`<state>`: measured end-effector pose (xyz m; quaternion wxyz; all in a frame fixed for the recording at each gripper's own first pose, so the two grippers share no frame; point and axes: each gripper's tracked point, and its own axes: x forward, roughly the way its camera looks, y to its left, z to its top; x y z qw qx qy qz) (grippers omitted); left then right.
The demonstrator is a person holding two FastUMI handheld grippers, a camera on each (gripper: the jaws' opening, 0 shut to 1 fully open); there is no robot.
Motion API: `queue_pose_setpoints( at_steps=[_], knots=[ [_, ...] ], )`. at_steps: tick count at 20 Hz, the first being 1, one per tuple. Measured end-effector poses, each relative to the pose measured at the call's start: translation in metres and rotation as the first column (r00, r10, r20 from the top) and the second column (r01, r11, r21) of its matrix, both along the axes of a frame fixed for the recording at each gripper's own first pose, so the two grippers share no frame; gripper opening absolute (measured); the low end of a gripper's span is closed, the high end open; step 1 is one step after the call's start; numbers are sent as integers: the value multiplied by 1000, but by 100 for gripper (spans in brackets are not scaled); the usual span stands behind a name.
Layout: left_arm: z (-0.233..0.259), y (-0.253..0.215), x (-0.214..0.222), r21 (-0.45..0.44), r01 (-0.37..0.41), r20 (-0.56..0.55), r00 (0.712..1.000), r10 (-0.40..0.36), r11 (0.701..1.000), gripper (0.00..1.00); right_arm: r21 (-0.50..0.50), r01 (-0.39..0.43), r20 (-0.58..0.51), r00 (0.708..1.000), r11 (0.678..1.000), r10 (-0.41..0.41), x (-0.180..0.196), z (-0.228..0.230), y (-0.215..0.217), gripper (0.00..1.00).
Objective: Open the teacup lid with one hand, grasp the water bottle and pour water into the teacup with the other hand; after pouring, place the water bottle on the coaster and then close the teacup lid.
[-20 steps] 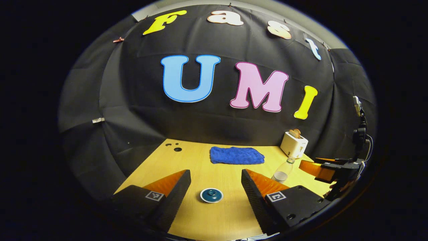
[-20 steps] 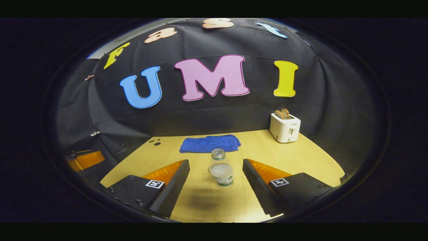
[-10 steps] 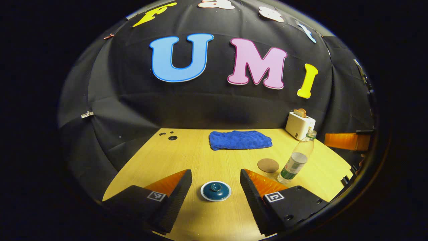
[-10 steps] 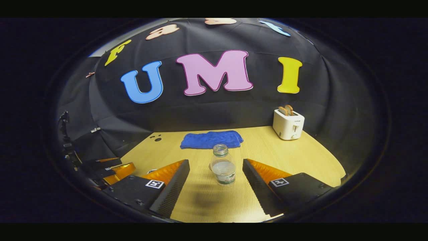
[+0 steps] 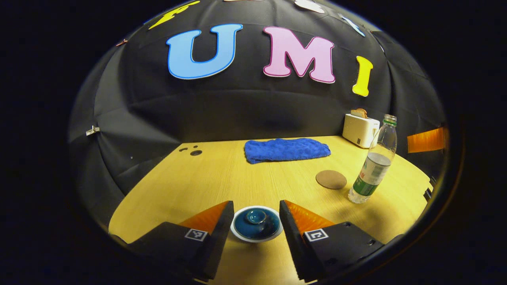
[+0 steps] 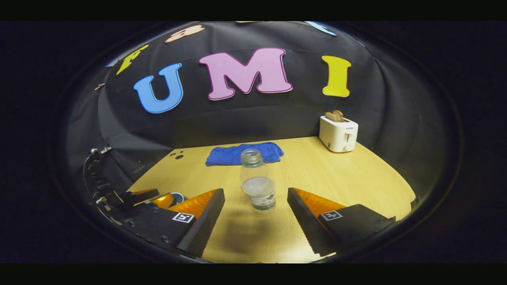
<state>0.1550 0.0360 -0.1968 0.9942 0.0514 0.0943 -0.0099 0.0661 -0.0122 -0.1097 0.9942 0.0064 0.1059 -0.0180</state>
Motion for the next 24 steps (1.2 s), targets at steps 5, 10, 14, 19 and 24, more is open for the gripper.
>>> queue_pose_setpoints(
  at_steps=[5,10,14,19,24],
  knots=[
    [-9,-2,6,0,20,-6,1000,-20,1000,65,6,-5,-19,1000,1000,5,-3,-13,5,99],
    [-9,-4,12,8,22,-7,1000,-22,1000,54,-3,-13,-23,1000,1000,13,-2,-18,8,99],
    [-13,-1,12,11,6,-8,1000,-6,1000,46,-22,-11,-13,1000,1000,10,1,-20,8,99],
    [-15,-2,12,30,19,1,1000,-19,999,42,-16,-7,-13,1000,1000,7,7,-28,8,99],
    [-11,-2,11,25,15,12,1000,-16,1000,30,-1,1,1,1000,1000,-1,17,-36,6,99]
  ],
)
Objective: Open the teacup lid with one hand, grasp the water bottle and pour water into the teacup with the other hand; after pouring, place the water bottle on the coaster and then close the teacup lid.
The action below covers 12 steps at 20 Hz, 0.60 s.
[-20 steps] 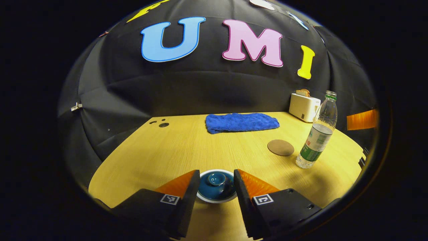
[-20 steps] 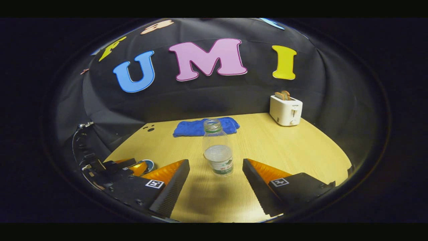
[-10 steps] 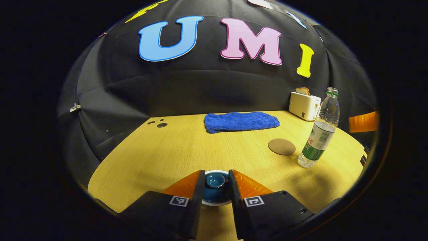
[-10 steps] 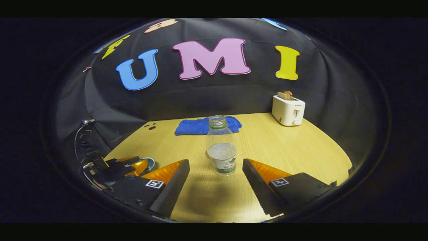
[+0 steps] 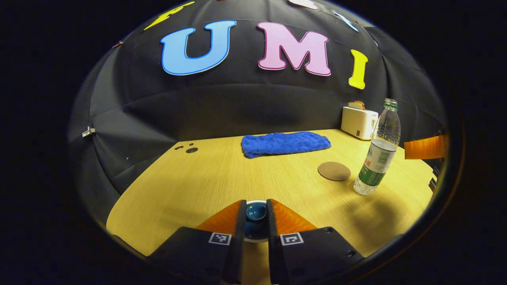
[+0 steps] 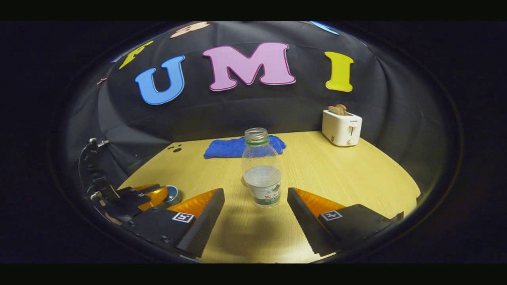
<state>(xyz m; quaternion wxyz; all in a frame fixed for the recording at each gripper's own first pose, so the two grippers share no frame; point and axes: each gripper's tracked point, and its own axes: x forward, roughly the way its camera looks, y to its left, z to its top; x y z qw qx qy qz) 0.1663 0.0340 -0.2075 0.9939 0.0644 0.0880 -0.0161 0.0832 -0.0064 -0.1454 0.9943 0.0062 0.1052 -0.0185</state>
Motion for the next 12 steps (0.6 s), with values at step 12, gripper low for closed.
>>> queue_pose_setpoints(
  at_steps=[12],
  knots=[
    [60,-3,-31,-34,44,72,997,-41,998,26,21,74,62,995,997,-75,48,-29,-15,99]
  ],
)
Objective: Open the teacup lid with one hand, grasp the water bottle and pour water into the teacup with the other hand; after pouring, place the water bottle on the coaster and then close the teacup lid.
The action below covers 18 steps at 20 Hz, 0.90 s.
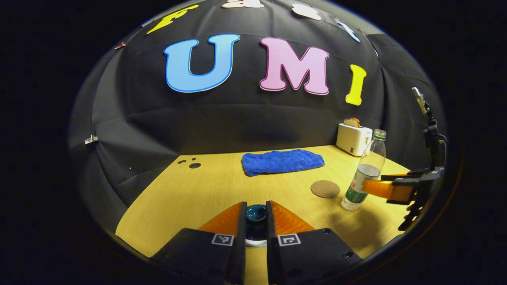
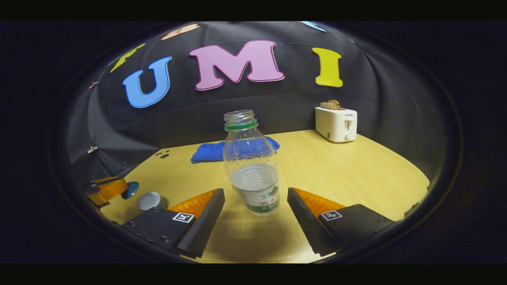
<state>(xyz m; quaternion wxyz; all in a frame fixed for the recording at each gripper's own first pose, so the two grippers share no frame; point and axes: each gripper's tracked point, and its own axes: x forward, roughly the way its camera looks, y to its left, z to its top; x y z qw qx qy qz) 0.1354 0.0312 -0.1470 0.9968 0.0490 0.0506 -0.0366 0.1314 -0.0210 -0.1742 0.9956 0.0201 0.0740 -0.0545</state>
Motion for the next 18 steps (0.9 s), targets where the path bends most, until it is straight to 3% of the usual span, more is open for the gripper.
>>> queue_pose_setpoints(
  at_steps=[6,9,10,11,12,16,18],
  knots=[
    [-5,8,-3,-128,-23,-2,1000,23,992,26,-32,48,103,994,998,-45,39,8,-11,99],
    [-13,9,-1,-135,-24,-3,1000,24,991,26,-57,51,122,992,997,-43,51,5,-11,99],
    [-15,10,-1,-128,-23,-4,1000,22,991,26,-61,51,134,990,997,-42,53,6,-10,90],
    [-20,10,-2,-123,-20,-9,1000,19,992,25,-68,52,142,989,996,-42,52,7,-9,91],
    [-21,10,-3,-123,-17,-15,1000,15,992,26,-79,54,148,988,995,-41,55,6,-10,82],
    [-21,12,-9,-116,-21,-19,1000,19,993,22,-81,58,140,989,995,-47,56,7,-11,80],
    [-21,15,-11,-122,-28,-21,999,25,992,25,-87,77,117,991,993,-66,57,6,-16,77]
  ],
)
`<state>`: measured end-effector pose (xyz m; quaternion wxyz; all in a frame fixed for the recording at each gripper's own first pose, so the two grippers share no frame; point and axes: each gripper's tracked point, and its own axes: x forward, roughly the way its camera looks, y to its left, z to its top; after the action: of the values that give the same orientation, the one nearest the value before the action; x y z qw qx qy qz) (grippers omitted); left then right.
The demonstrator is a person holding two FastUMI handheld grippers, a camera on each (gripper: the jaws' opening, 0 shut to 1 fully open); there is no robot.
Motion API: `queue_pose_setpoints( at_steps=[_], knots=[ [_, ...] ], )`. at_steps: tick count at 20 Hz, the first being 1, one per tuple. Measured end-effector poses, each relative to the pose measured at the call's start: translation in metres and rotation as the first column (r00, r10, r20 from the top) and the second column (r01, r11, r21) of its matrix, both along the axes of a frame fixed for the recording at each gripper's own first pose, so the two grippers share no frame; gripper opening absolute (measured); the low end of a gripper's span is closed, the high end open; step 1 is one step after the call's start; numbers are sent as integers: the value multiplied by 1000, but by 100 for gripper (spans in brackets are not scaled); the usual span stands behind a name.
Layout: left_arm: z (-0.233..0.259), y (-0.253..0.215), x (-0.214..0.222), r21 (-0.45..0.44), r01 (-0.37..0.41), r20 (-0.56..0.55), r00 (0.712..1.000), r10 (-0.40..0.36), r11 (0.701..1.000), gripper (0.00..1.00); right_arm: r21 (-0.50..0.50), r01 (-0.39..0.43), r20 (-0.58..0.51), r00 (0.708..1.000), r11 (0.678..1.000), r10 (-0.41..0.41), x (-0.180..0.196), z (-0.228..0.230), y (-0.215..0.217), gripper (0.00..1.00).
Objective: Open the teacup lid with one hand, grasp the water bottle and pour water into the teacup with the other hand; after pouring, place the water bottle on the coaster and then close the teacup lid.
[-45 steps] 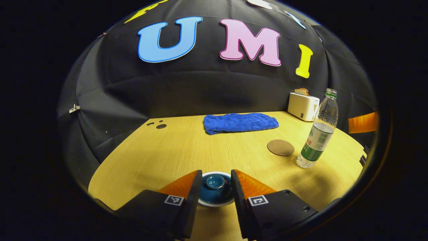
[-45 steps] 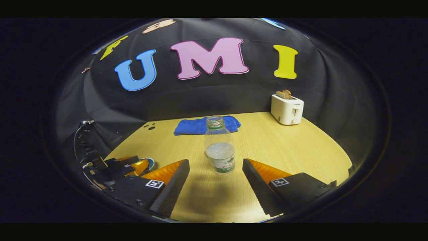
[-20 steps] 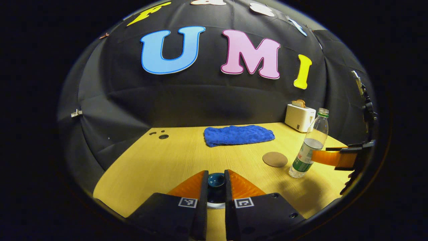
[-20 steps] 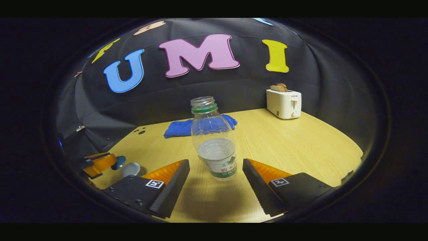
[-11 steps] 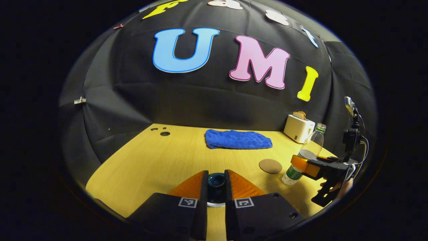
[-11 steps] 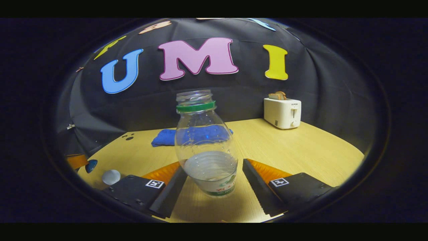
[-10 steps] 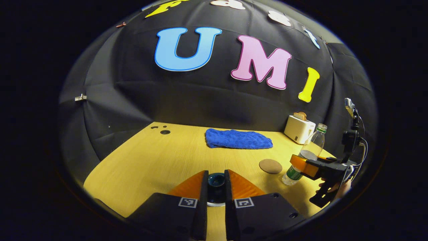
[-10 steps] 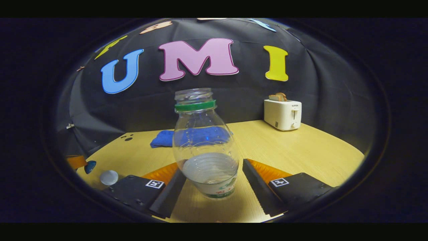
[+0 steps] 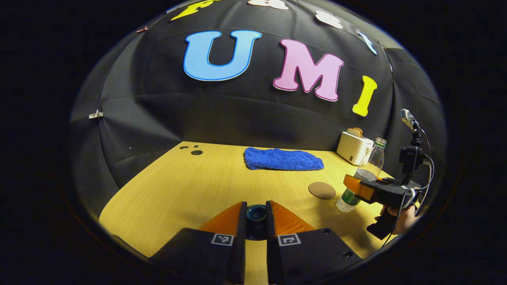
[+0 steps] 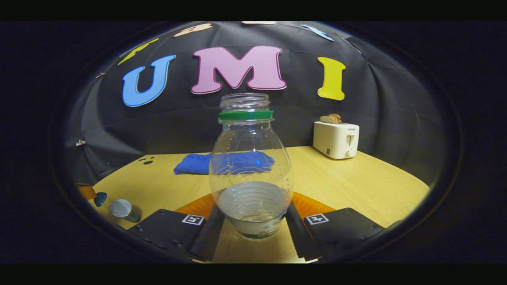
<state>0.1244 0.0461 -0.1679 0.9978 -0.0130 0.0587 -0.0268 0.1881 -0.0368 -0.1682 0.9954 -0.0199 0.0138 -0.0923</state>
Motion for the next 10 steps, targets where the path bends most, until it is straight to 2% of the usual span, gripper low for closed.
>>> queue_pose_setpoints(
  at_steps=[5,6,7,10],
  knots=[
    [8,7,-7,-5,-21,11,1000,21,1000,22,-52,-34,-37,999,998,32,5,12,6,71],
    [10,9,-10,-9,-26,17,1000,26,1000,22,-90,-33,-39,999,995,29,4,19,5,71],
    [14,13,-12,-16,-33,25,999,34,999,26,-141,-31,-39,999,989,26,4,28,6,71],
    [20,24,-20,-51,-54,38,998,56,997,22,-305,-44,-25,999,951,39,7,53,15,71]
  ],
)
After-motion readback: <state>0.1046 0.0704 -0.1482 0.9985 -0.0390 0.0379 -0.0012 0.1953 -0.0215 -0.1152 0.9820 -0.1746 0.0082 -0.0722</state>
